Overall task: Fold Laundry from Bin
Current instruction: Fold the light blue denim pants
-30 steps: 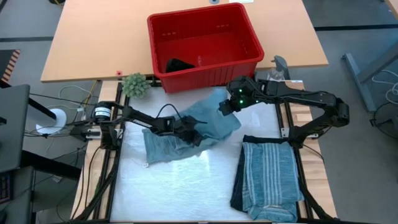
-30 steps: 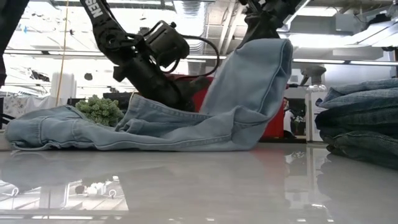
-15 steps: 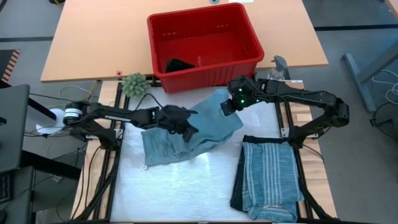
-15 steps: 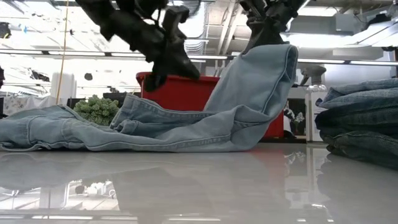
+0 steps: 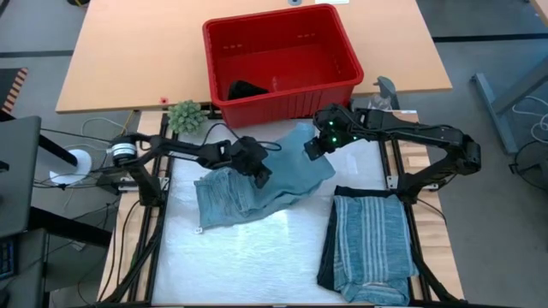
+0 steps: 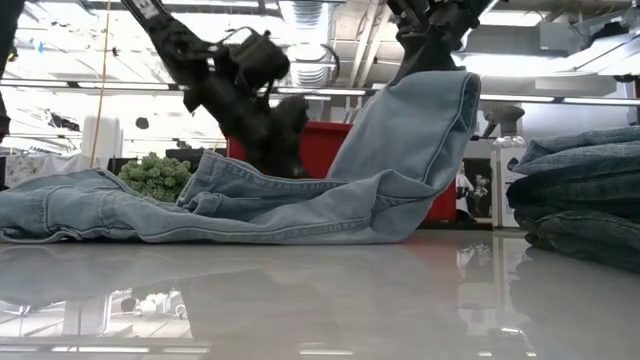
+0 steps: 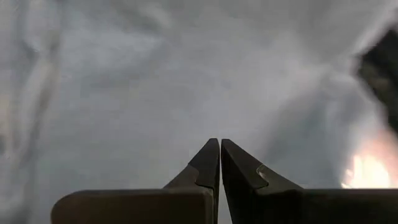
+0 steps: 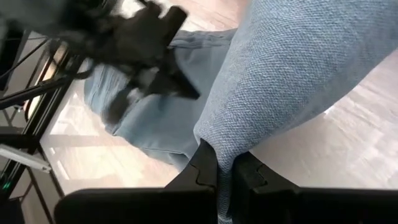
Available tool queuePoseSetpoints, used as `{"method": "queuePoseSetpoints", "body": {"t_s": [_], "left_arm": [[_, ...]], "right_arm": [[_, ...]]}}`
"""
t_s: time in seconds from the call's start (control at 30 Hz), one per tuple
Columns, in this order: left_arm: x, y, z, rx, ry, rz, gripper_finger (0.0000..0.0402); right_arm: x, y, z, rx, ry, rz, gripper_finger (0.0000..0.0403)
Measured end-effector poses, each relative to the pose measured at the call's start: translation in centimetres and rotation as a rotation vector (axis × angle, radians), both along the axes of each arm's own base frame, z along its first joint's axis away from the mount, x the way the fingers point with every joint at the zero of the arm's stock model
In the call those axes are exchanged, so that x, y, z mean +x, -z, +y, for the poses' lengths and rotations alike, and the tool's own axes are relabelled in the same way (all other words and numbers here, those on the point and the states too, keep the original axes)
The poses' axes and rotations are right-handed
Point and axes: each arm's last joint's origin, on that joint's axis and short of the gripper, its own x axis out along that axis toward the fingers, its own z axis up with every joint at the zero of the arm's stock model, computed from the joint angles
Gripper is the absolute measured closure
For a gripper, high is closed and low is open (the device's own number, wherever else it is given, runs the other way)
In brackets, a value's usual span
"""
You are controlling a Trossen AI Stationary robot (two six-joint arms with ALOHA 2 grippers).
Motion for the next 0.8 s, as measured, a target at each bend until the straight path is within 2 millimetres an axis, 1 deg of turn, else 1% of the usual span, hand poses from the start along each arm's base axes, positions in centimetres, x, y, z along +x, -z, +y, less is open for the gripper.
{"method": "queuePoseSetpoints", "body": {"t_s": [0.1, 0.23, 0.37, 0.47, 0.57, 0.67, 0.73, 0.8], "left_arm": [[0.0, 1.6, 0.9, -0.009, -0.031, 0.051, 0.0397], [0.5, 2.7, 1.4, -0.003, -0.032, 0.062, 0.0397], [1.5, 3.5, 1.7, 0.014, -0.055, 0.092, 0.0398], [3.0, 4.0, 2.2, 0.003, -0.062, 0.087, 0.0398], [4.5, 3.9, 2.6, -0.021, -0.039, 0.093, 0.0398], [5.5, 3.4, 2.9, -0.028, -0.036, 0.116, 0.0398], [6.1, 2.6, 3.4, -0.004, -0.062, 0.096, 0.0398], [7.0, 1.3, 3.9, 0.031, -0.089, 0.052, 0.0398]], "right_arm": [[0.1, 0.0, 0.3, 0.008, -0.019, -0.006, 0.0370], [0.2, -0.1, 0.7, 0.008, -0.035, -0.011, 0.0370], [0.4, -0.1, 1.0, 0.012, -0.043, -0.019, 0.0370], [0.5, -0.2, 1.3, 0.021, -0.059, -0.027, 0.0370], [0.5, -0.2, 1.4, 0.025, -0.064, -0.026, 0.0370], [0.5, -0.1, 1.4, 0.024, -0.052, -0.021, 0.0370], [0.4, -0.1, 1.2, 0.022, -0.043, -0.023, 0.0370], [0.4, -0.2, 1.1, 0.020, -0.039, -0.027, 0.0370]]}}
